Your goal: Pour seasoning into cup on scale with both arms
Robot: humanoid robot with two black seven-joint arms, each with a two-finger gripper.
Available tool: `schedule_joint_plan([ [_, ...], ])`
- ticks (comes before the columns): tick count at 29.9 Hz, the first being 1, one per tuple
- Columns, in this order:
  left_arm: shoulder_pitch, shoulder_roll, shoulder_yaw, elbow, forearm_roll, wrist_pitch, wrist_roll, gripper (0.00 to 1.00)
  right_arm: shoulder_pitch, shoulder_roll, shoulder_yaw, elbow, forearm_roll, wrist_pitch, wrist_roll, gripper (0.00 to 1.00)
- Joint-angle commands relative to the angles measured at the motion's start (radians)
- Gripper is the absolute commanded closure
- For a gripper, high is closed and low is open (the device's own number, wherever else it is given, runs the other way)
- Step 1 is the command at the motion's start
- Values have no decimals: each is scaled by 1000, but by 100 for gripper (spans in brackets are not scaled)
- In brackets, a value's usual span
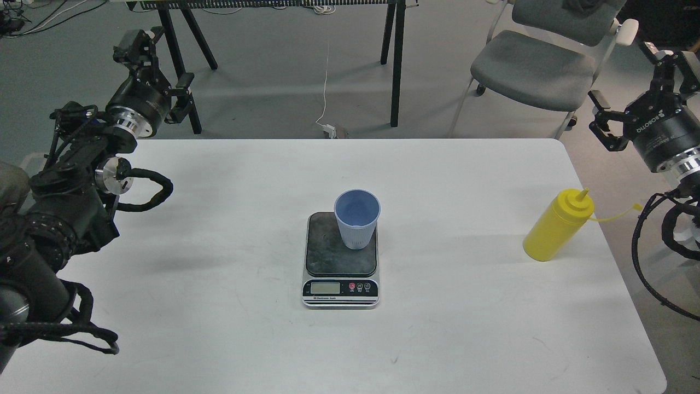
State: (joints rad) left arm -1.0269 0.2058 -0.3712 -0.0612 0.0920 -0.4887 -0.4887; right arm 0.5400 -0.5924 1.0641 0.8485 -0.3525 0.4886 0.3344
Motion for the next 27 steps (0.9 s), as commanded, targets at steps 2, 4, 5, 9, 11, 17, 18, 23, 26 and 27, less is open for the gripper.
schedule_joint_plan([
  [2, -1, 0, 2, 0, 0, 0, 0, 1, -2, 0, -1, -3, 0, 0, 0, 0],
  [4, -1, 1, 2, 0, 0, 0, 0, 1, -2, 0, -1, -3, 0, 0, 0, 0],
  [5, -1, 1, 2, 0, 0, 0, 0, 1, -2, 0, -1, -3, 0, 0, 0, 0],
  [9, -1, 0, 0, 0, 0, 0, 0, 1, -2, 2, -3, -5, 0, 0, 0, 0],
  [11, -1, 0, 0, 0, 0, 0, 0, 1, -3, 3, -1, -8, 0, 0, 0, 0],
  [17, -2, -3, 0, 0, 0, 0, 0, 1, 0, 5, -1, -11, 0, 0, 0, 0],
  [18, -1, -3, 0, 0, 0, 0, 0, 1, -2, 6, -1, -12, -2, 0, 0, 0],
  [23, -2, -5, 0, 0, 0, 0, 0, 1, 17, 91, -3, -129, -2, 0, -1, 0],
  [26, -2, -5, 0, 0, 0, 0, 0, 1, 61, 117, -6, -193, -2, 0, -6, 0],
  [27, -2, -5, 0, 0, 0, 0, 0, 1, 72, 124, -6, -207, -2, 0, -6, 0],
])
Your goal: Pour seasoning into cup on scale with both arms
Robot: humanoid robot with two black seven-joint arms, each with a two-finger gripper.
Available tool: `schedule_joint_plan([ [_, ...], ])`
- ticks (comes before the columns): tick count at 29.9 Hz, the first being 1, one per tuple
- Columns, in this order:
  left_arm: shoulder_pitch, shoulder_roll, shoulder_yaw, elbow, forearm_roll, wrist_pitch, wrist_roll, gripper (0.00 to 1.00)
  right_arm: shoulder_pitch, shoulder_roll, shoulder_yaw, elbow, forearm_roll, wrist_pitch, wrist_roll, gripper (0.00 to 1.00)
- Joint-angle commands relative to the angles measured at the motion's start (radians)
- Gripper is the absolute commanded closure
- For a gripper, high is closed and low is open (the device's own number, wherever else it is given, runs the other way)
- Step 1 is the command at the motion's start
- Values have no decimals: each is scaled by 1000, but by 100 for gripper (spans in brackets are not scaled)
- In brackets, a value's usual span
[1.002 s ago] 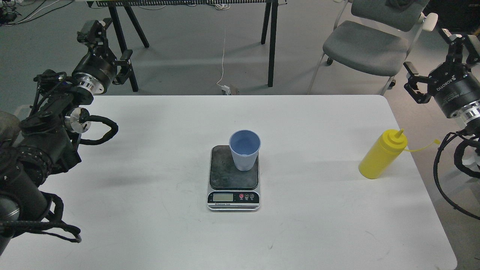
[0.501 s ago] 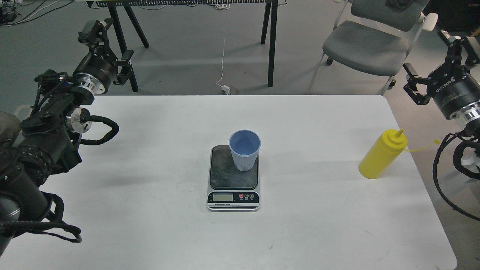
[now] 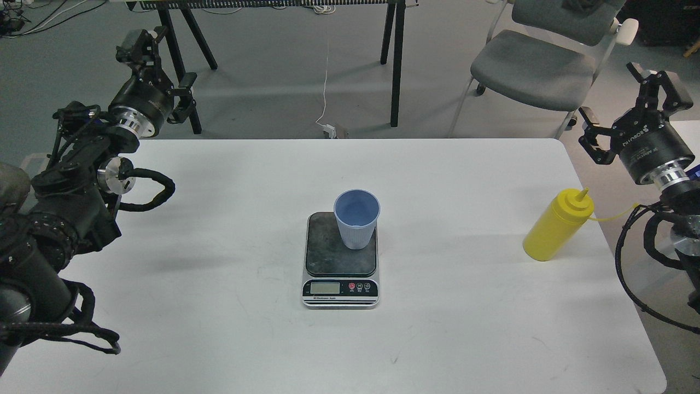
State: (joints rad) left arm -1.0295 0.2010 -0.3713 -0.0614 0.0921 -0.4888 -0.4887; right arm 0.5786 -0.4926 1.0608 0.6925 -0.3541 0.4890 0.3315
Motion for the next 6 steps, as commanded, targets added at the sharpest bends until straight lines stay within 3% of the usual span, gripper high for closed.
schedule_joint_plan([
  [1, 0, 0, 0, 0, 0, 0, 0, 1, 41, 29, -2, -57, 0, 0, -3, 0],
  [6, 0, 2, 0, 0, 0, 0, 0, 1, 49, 34, -2, -53, 0, 0, -3, 0],
])
